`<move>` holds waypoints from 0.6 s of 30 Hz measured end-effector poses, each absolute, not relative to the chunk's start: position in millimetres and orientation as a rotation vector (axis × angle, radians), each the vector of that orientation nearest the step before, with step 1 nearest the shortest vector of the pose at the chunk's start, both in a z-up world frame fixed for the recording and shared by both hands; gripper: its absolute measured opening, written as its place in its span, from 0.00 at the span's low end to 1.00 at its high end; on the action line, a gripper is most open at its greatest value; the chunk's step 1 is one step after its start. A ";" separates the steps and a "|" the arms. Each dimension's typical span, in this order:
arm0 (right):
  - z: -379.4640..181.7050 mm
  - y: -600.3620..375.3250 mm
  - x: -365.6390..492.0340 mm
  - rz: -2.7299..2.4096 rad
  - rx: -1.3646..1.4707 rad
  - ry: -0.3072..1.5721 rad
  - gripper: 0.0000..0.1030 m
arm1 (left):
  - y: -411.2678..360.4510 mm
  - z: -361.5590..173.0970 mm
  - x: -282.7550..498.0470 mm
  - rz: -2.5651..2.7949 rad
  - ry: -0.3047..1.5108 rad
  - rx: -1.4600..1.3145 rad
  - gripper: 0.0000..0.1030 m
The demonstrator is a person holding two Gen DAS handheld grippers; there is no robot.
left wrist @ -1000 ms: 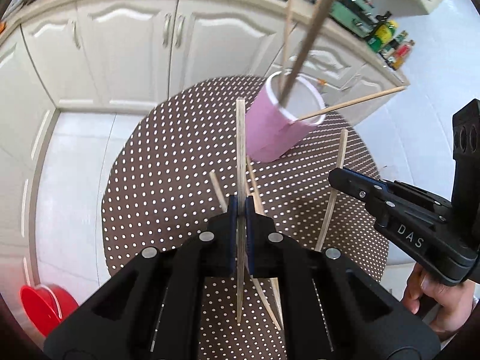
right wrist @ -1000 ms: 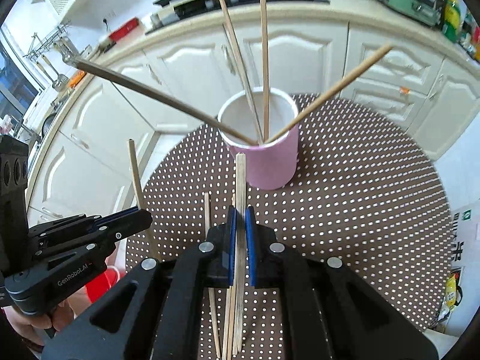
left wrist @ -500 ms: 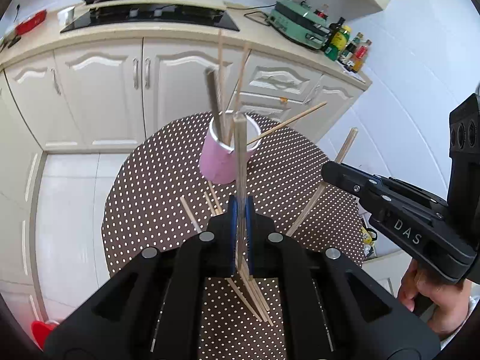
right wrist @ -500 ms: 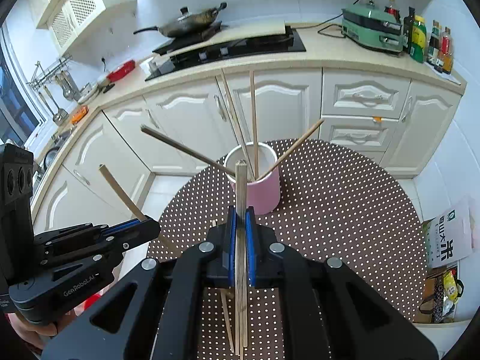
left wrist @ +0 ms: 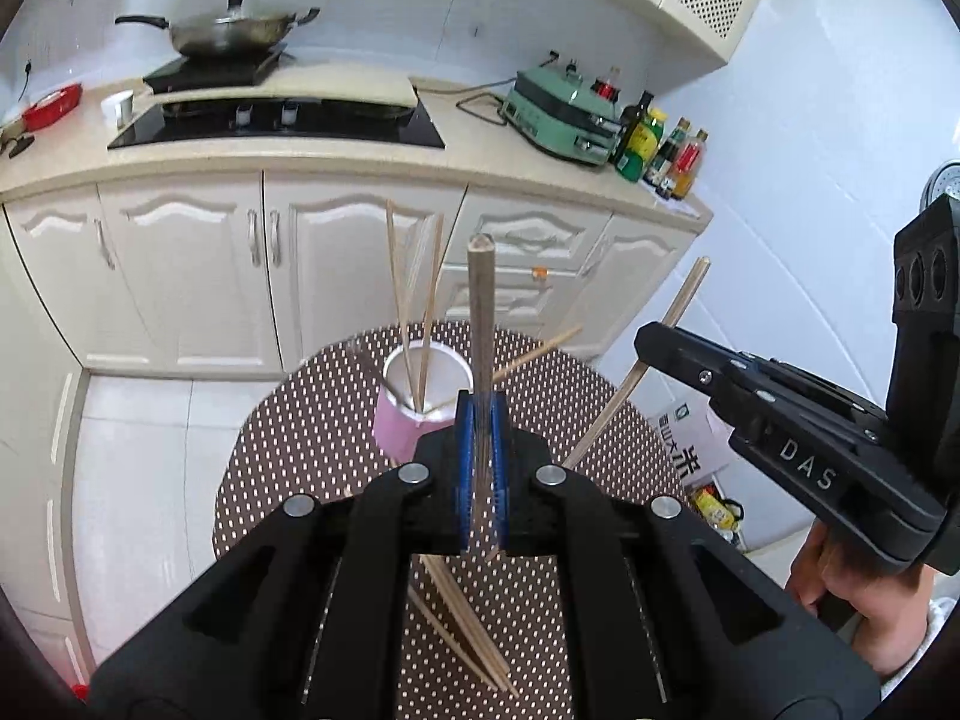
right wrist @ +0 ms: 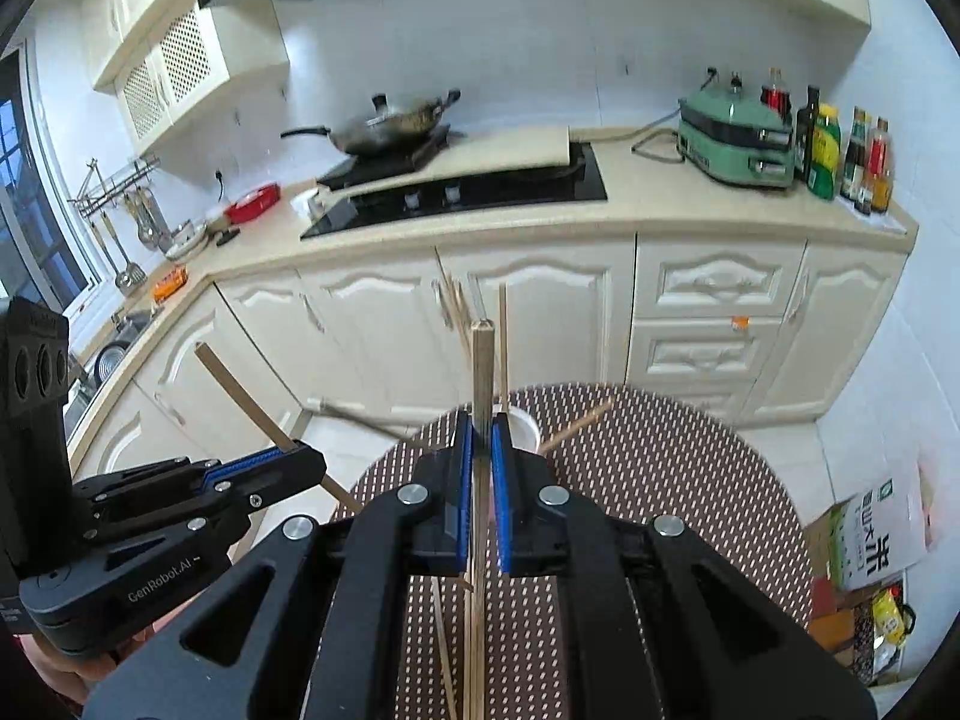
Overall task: Organize utensils
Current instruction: 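Lift both held sticks upright over the pink cup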
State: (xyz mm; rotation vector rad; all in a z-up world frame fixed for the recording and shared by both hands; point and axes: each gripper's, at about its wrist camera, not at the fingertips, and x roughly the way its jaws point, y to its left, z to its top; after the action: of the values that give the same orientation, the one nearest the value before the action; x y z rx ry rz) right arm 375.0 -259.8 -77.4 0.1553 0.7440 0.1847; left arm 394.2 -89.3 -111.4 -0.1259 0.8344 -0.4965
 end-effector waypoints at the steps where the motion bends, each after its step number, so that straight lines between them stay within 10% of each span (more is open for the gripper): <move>1: -73.1 -262.3 378.0 0.184 0.155 0.727 0.05 | -90.8 -108.0 397.1 -0.492 0.824 -0.126 0.06; 18: -55.6 -278.7 434.9 0.215 0.135 0.582 0.05 | -103.2 -86.6 453.1 -0.367 0.706 -0.155 0.06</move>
State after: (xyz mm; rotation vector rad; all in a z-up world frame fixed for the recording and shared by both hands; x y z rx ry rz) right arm 434.9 -278.7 -55.6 0.1351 0.5821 0.2146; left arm 453.1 -103.2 -86.6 -0.1548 0.7055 -0.3674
